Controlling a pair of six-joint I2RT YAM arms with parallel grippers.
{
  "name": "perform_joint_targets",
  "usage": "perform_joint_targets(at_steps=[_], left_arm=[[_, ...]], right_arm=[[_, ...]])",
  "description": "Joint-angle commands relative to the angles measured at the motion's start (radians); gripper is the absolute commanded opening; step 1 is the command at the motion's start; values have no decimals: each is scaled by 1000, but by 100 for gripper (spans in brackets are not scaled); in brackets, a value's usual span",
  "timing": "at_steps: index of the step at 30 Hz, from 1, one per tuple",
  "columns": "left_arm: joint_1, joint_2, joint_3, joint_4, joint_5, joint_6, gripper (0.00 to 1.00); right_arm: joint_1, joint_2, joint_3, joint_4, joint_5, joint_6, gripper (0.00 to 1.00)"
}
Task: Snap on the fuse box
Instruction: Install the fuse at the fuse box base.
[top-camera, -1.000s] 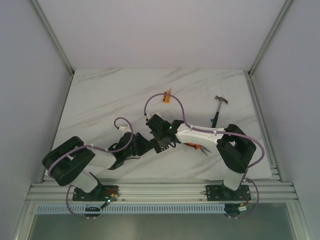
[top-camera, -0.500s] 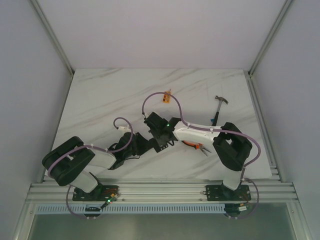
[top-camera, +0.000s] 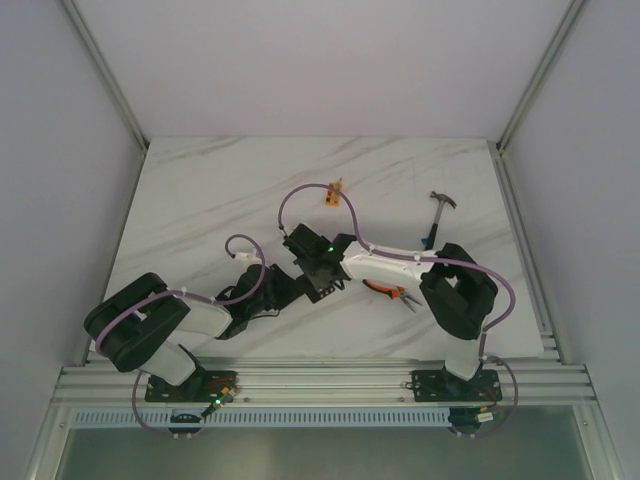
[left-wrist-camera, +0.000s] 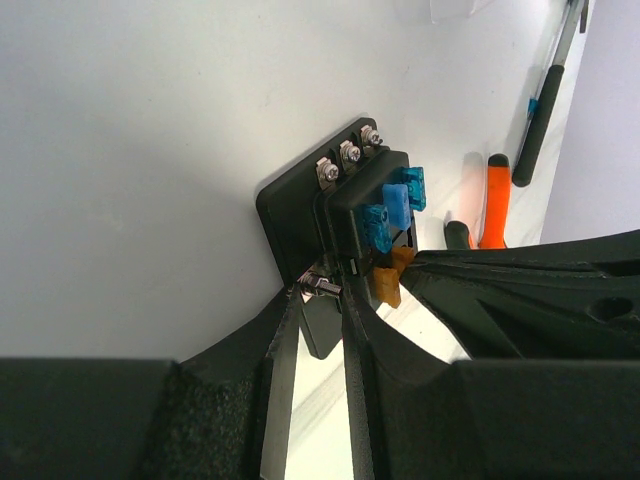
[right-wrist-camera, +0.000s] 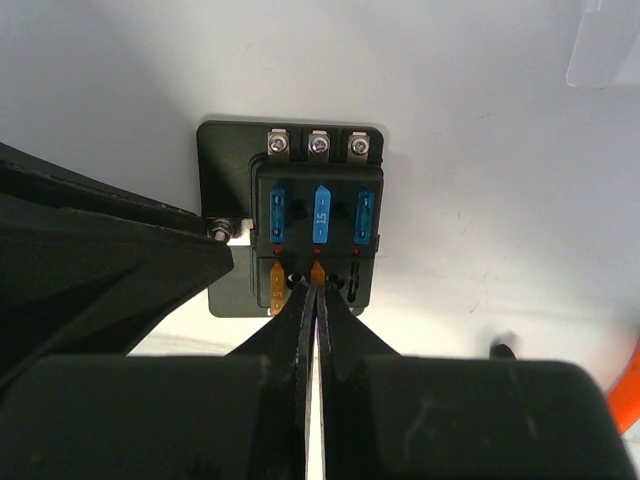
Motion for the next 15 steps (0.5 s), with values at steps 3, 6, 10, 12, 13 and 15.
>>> perform_joint_targets(at_steps=[3, 6, 10, 12, 13, 15], left_arm=[[-10, -10, -9, -66, 15, 9, 32], [-10, -18, -7, -65, 24, 9, 32], [-11, -22, -7, -64, 29, 7, 32], [-11, -25, -5, -66, 31, 8, 32], [-11, -26, -6, -68, 32, 8, 32], [-11, -28, -5, -69, 35, 10, 32]], right_arm=[[12, 34, -155, -36, -75, 32, 0], [12, -34, -121, -28, -35, 50, 3], [12, -76, -74, 4, -11, 66, 10], [12, -89, -50, 8, 3, 69, 12], [11, -96, -42, 11, 11, 71, 16], [9, -114, -34, 25, 38, 80, 20]])
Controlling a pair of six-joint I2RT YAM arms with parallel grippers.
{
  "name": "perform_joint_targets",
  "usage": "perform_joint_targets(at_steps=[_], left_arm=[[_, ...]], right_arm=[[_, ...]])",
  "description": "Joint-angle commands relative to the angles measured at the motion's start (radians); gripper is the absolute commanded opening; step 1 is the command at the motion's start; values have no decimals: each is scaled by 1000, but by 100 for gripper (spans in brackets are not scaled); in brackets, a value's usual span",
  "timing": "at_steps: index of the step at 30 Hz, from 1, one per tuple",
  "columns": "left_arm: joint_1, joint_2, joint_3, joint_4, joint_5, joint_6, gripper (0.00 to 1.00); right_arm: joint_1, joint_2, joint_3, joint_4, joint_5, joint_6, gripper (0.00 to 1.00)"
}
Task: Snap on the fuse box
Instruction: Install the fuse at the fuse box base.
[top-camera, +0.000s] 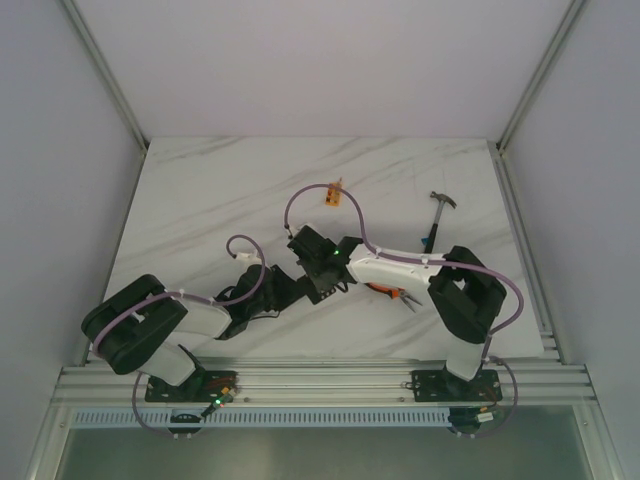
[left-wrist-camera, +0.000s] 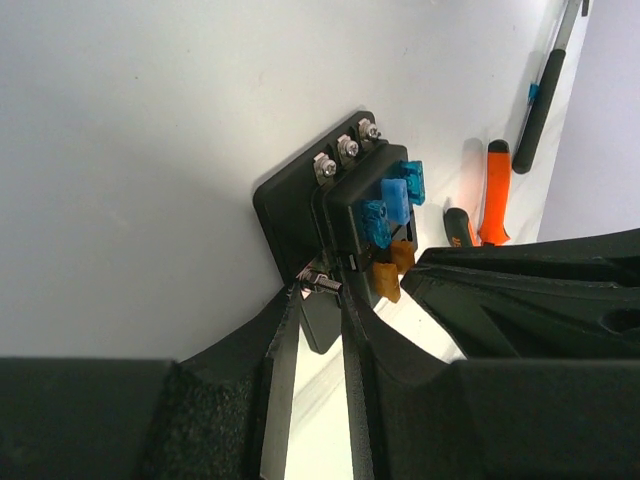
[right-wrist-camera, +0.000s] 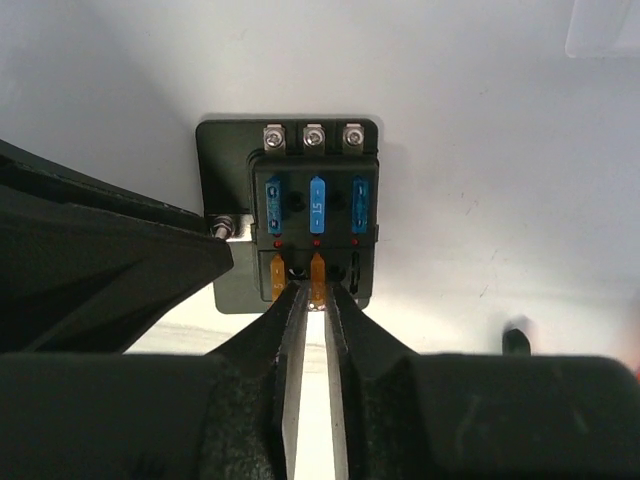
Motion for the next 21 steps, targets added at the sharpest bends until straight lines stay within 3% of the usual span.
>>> perform_joint_targets(at_steps=[1, 9, 21], left_arm=[[-6, -11, -4, -48, 24, 9, 32], [-6, -17, -3, -56, 23, 15, 33], [-6, -17, 1, -62, 19, 16, 33]], right_arm=[[6, -47, 32, -15, 39, 35, 21], [-21, -66, 38, 16, 8, 25, 25], [-44, 12, 36, -3, -65, -7, 16]])
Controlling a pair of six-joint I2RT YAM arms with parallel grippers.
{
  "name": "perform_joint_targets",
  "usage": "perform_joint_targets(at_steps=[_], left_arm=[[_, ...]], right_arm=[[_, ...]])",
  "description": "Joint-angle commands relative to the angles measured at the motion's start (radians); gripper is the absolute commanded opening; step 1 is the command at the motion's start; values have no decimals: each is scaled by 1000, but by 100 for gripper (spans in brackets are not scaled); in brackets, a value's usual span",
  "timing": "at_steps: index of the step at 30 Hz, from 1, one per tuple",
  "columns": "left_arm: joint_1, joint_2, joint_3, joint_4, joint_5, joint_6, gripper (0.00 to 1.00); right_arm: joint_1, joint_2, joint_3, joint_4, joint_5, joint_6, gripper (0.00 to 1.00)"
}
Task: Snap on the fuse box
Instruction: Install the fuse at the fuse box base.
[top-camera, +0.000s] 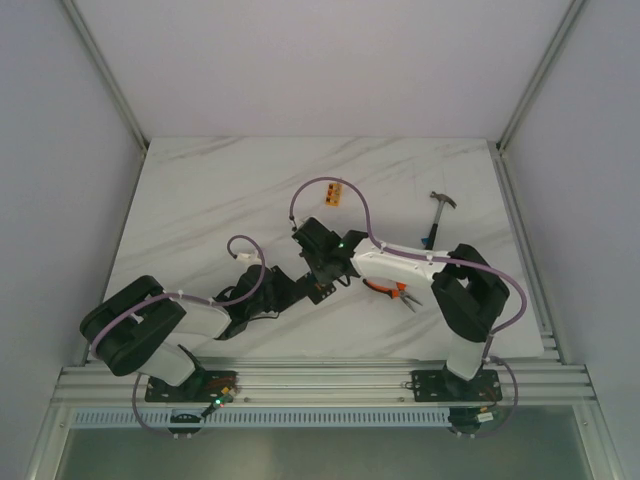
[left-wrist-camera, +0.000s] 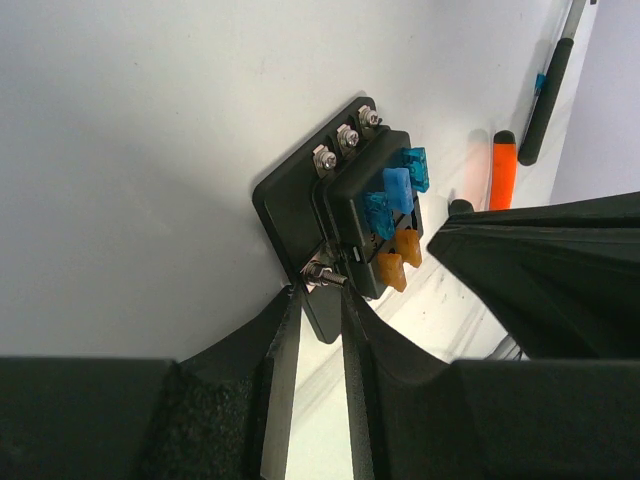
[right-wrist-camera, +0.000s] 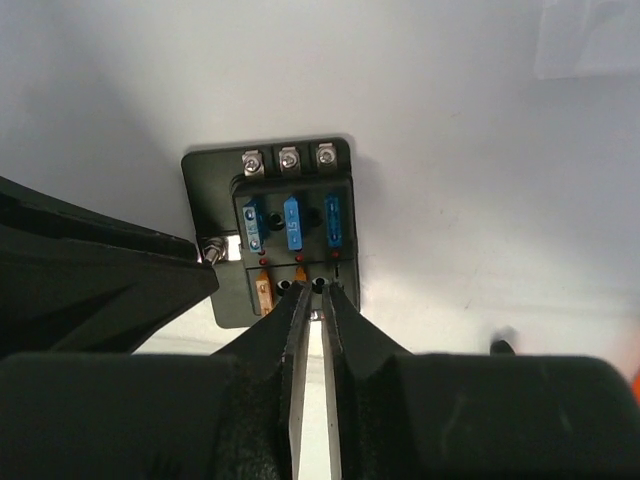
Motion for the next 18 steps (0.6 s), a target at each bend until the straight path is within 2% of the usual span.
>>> perform_joint_targets(at_steps=[1, 5, 12, 18], left_arm=[[-5, -5, 1, -39, 4, 10, 33], [-6, -2, 2, -38, 5, 9, 33], [-6, 0, 4, -41, 1, 9, 33], [-5, 6, 3, -41, -4, 8, 33]], right_arm=[[0, 36, 25, -15, -50, -19, 16], [0, 54, 28, -29, -69, -25, 13], [-1, 110, 25, -104, -78, -24, 0], [0, 183, -56, -145, -78, -21, 0]])
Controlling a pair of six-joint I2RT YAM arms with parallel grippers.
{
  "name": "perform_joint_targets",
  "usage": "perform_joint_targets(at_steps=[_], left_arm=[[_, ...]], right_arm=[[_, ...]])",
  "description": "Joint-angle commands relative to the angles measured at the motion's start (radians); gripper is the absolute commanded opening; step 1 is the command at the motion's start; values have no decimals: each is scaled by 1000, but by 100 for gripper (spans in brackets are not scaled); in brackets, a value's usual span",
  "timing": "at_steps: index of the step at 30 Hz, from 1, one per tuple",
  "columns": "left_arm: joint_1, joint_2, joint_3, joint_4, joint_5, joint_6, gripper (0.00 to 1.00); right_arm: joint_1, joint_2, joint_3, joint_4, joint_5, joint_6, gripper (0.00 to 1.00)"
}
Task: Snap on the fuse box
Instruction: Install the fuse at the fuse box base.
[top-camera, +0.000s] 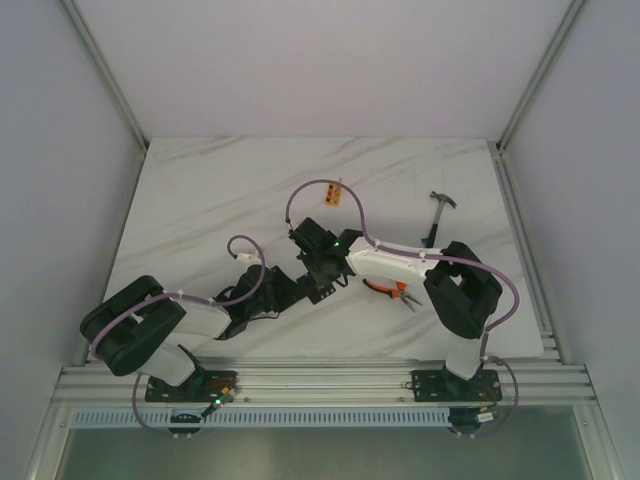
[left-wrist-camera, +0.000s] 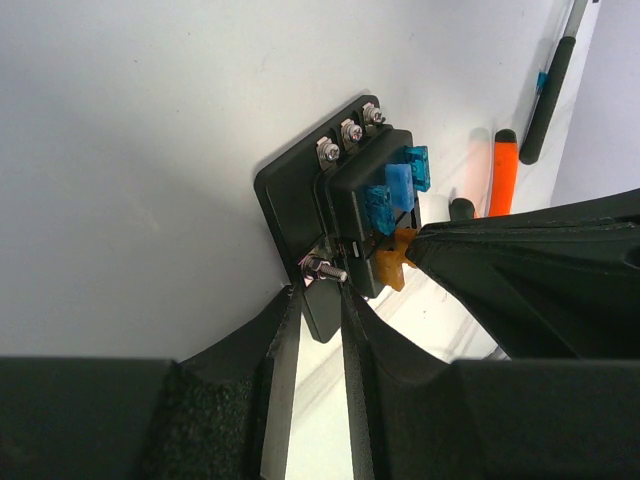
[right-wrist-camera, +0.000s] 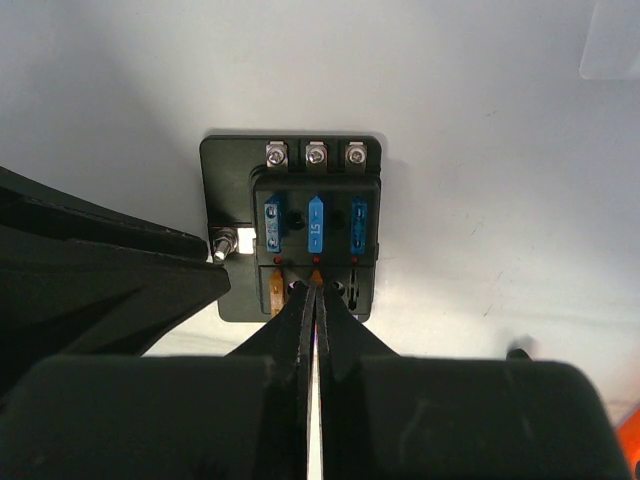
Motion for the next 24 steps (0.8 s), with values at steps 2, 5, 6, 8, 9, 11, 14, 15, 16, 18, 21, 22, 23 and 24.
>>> perform_joint_targets(at_steps=[2, 5, 6, 8, 9, 11, 14, 15, 16, 18, 21, 22, 23, 24], left_arm=[[-5, 7, 4, -38, -7, 9, 33], [-5, 9, 4, -42, -10, 8, 33], [-5, 10, 4, -41, -10, 9, 33], [-5, 6, 5, -42, -9, 11, 33], [-6, 3, 4, -44, -10, 12, 33], [-5, -5, 8, -52, -12, 17, 33], [-5, -15, 16, -71, -15, 28, 33], [-6, -20, 17, -74, -17, 31, 33], [-5, -24, 16, -77, -19, 32, 33], [-5, -31, 18, -83, -20, 34, 34], [-5, -35, 17, -86, -18, 34, 34], [-5, -37, 17, -84, -18, 35, 34], [-5, -37, 17, -83, -18, 35, 34], [-5, -38, 17, -82, -17, 36, 34]], right_arm=[[0, 169, -110, -117, -25, 1, 0], [4, 239, -137, -106, -28, 0, 0], [6, 259, -142, -99, -34, 0, 0], [14, 284, -145, -95, -32, 4, 0], [18, 280, -147, -89, -32, 7, 0], [25, 230, -148, -70, -35, 8, 0], [29, 102, -124, -54, -26, 13, 0], [28, 61, -111, -53, -13, 17, 0], [29, 25, -94, -54, -5, 19, 0], [29, -35, -65, -58, -1, 20, 6], [29, -93, -37, -68, 4, 25, 17], [29, -102, -36, -71, 7, 30, 18], [28, -106, -35, -72, 14, 34, 19], [28, -105, -35, -76, 21, 36, 19]])
